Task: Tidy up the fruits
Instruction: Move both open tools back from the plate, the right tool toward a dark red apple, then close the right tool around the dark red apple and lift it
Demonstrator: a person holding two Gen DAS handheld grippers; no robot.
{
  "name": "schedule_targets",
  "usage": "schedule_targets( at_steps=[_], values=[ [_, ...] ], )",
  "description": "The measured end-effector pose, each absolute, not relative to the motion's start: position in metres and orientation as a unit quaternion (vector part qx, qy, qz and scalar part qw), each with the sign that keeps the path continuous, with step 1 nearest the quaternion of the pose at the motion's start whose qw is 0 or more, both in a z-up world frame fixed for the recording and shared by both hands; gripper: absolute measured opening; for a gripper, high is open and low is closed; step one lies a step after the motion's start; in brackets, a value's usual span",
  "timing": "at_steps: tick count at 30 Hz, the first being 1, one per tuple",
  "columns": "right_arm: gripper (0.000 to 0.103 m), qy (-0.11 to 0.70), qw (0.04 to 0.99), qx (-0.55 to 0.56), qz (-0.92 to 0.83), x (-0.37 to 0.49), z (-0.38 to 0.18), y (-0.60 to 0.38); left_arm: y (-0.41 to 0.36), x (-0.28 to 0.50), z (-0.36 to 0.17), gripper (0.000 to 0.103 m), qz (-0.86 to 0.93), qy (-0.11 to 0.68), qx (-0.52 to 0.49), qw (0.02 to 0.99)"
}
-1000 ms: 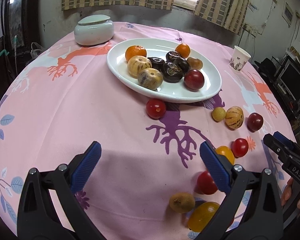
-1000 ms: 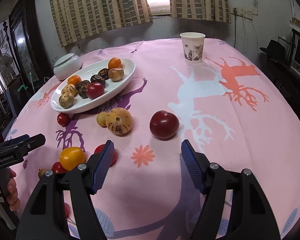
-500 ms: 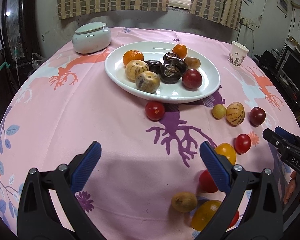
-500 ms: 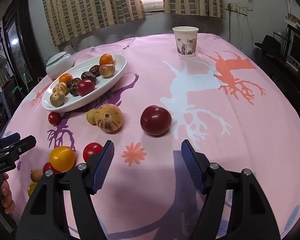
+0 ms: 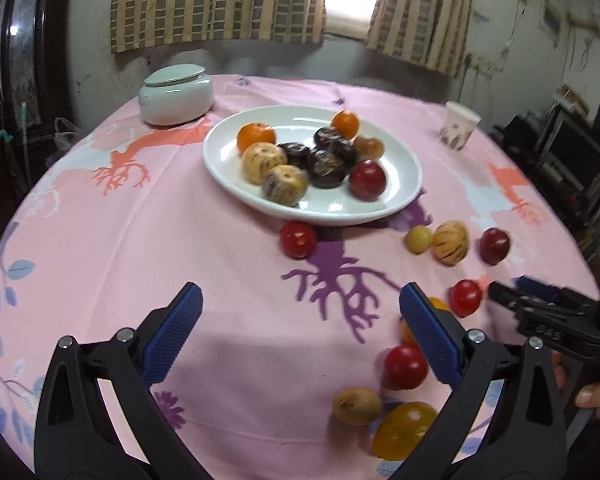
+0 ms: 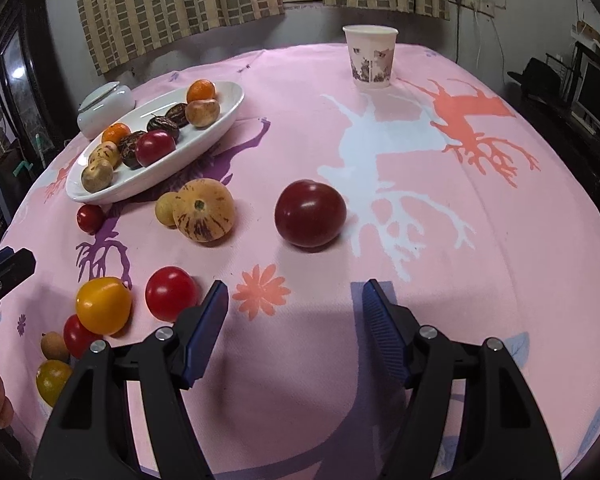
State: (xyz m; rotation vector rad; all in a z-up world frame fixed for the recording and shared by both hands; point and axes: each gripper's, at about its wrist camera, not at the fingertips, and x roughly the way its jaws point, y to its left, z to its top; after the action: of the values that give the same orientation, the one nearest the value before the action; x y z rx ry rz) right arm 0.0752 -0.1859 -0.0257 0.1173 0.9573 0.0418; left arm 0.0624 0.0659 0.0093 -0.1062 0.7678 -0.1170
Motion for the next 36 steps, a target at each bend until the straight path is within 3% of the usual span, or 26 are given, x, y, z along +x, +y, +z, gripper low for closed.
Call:
schedule_targets(
  at_steps=[9,16,20,22,23,36],
  values=[
    [0.07,0.456,0.89,0.013,0.0,0.111,-0.021,-0.182,0.067,0.068,0.005,0.101,-0.047,0.403,-0.046,0.913],
    [0.07,0.46,0.887,0.037,-0.02,0.129,-0.028,-0.191,0.065,0.072,-0.002,0.101,-0.052,0.42,-0.048,0.905],
    [0.063,0.465,0.883,0.056,-0.029,0.131,-0.029,-0.196,0.06,0.072,-0.005,0.101,-0.048,0.419,-0.03,0.906],
    [0.052,0.466,0.883,0.058,-0.017,0.131,-0.027,-0.195,0.06,0.073,-0.006,0.101,-0.05,0.424,-0.031,0.904],
    [0.042,0.465,0.883,0.06,-0.007,0.131,-0.026,-0.194,0.06,0.074,-0.007,0.101,-0.051,0.426,-0.034,0.903],
    [0.041,0.459,0.884,0.083,0.043,0.081,-0.003,-0.2,0.06,0.077,-0.012,0.101,-0.049,0.432,-0.034,0.9]
  ],
)
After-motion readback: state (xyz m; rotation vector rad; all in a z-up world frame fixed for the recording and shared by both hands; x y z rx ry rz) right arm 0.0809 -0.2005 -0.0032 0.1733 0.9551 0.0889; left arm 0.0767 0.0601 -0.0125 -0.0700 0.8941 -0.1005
